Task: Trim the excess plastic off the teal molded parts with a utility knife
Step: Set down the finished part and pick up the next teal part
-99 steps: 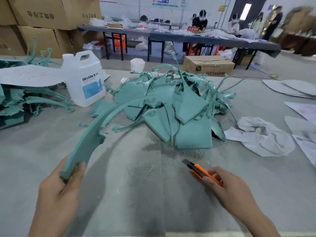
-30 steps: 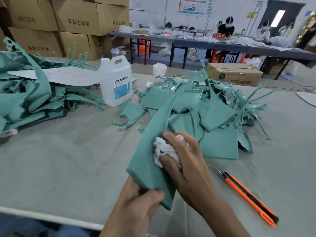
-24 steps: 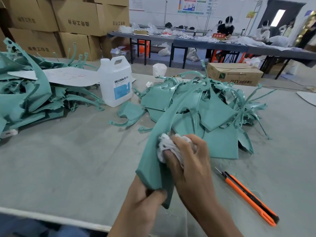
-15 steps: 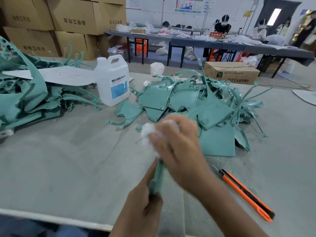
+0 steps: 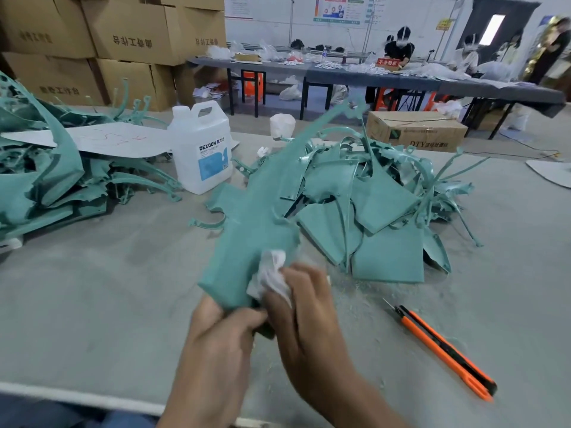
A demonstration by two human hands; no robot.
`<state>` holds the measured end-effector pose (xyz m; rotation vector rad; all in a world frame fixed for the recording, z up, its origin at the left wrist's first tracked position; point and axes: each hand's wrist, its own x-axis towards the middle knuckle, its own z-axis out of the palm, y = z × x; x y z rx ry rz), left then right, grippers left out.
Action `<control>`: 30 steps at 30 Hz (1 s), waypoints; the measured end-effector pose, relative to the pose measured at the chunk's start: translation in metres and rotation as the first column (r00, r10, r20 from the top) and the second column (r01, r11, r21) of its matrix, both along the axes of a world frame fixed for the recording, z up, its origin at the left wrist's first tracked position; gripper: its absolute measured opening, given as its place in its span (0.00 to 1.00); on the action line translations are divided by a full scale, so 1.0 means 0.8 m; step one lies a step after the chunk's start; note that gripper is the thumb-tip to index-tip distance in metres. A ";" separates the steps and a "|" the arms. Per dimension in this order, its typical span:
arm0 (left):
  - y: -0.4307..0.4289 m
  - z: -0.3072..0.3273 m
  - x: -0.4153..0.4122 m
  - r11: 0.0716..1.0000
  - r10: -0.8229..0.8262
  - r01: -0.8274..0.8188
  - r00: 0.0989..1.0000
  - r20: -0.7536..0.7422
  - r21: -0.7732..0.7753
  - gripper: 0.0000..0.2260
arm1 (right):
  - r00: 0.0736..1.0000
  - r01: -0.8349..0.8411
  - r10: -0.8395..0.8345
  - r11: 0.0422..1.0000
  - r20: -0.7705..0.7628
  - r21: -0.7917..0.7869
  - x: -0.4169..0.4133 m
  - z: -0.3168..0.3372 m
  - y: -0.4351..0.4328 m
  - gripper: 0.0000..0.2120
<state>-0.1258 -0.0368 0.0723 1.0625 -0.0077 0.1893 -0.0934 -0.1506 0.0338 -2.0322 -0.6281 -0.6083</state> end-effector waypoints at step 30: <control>-0.016 -0.011 -0.013 0.978 -0.210 0.208 0.958 -0.193 -0.030 0.39 | 0.852 -0.062 0.307 0.863 -0.424 0.501 -0.010 0.039 0.024 0.11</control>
